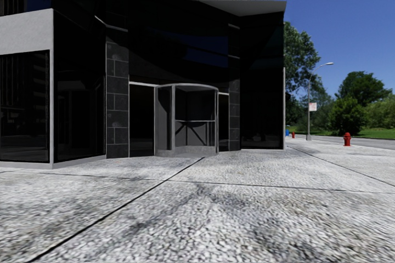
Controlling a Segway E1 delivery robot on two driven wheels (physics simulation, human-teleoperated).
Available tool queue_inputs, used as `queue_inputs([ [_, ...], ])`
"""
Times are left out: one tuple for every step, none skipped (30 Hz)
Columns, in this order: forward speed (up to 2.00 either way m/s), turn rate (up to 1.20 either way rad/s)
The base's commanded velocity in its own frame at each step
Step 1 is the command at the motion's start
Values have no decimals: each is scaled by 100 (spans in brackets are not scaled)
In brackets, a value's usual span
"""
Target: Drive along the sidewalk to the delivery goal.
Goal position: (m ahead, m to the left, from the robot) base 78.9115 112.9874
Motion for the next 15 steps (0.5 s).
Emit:
queue_inputs([
  [146,55],
  [146,55],
  [146,57],
  [146,58],
  [146,58],
  [146,58],
  [146,58],
  [146,59],
  [146,59],
  [146,59],
  [146,59],
  [146,59],
  [146,59],
  [146,62],
  [146,64],
])
